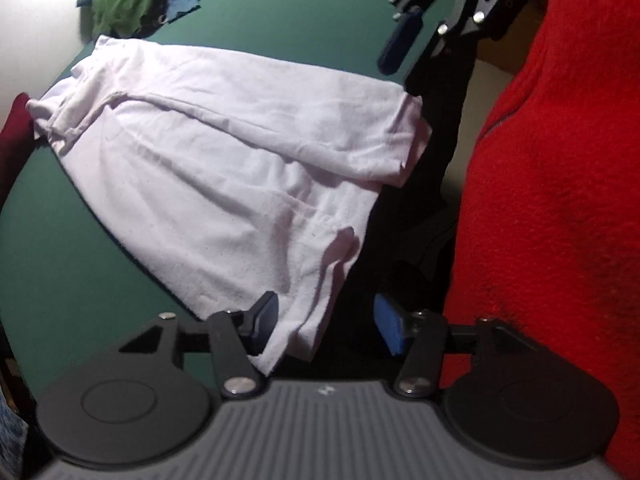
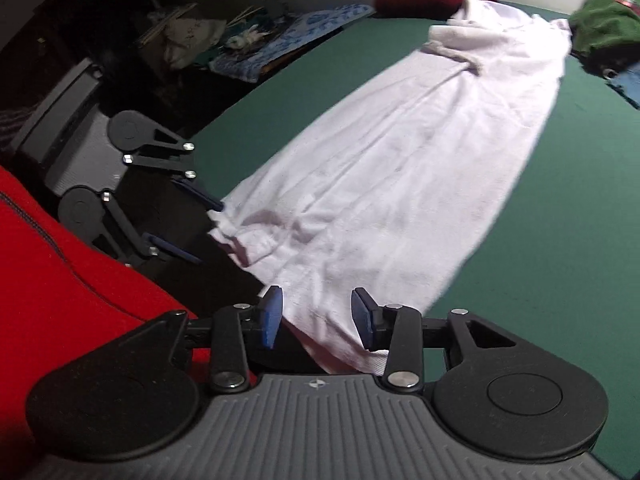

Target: Fold clothes

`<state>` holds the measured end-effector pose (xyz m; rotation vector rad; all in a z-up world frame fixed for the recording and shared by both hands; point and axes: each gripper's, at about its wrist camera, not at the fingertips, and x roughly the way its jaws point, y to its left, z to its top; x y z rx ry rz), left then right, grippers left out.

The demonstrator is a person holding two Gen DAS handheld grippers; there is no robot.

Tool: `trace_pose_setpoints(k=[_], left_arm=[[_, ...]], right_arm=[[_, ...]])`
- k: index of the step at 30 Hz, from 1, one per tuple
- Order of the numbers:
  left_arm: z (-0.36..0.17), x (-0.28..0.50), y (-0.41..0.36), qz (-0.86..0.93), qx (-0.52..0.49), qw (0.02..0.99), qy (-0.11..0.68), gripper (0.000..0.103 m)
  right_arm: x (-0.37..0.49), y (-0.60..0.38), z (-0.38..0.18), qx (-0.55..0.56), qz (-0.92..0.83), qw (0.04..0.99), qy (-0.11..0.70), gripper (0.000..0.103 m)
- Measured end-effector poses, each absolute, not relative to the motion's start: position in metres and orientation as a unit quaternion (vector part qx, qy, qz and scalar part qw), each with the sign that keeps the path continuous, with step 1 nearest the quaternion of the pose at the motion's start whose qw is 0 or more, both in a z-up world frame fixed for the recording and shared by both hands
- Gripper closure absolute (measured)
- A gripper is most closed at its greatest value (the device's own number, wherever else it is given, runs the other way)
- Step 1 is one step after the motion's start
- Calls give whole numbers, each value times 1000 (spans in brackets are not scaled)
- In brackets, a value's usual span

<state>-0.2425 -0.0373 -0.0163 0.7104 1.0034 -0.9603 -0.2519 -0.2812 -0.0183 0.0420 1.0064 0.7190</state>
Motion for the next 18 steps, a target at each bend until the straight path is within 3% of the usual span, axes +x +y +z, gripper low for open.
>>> trace_pose_setpoints(k=[4,12,14,15,16,17,18], left_arm=[[-9,-217,-8,-383,231,753,482,39],[-47,-191,33,-314,97,774,541,42],[-51,-192,33,-317,77,773,544,44],[-52,-193,31,-322,75,772,544,45],[-52,-195,29,-327,73,769,544,55],[-52,-196,27,-334,73,764,547,61],[-51,-198,25,-341,73,759,549,76]], right_arm=[[-250,-298,-38,48,279,812,510,62],[-257,-290,-55,31,298,809,507,62],[-257,-289,-55,28,302,809,503,68],[-258,-288,-55,28,304,809,503,85],[-258,-288,-55,31,305,805,507,99],[-259,-287,-55,34,306,802,512,99],[-259,-287,-55,37,308,799,516,99]])
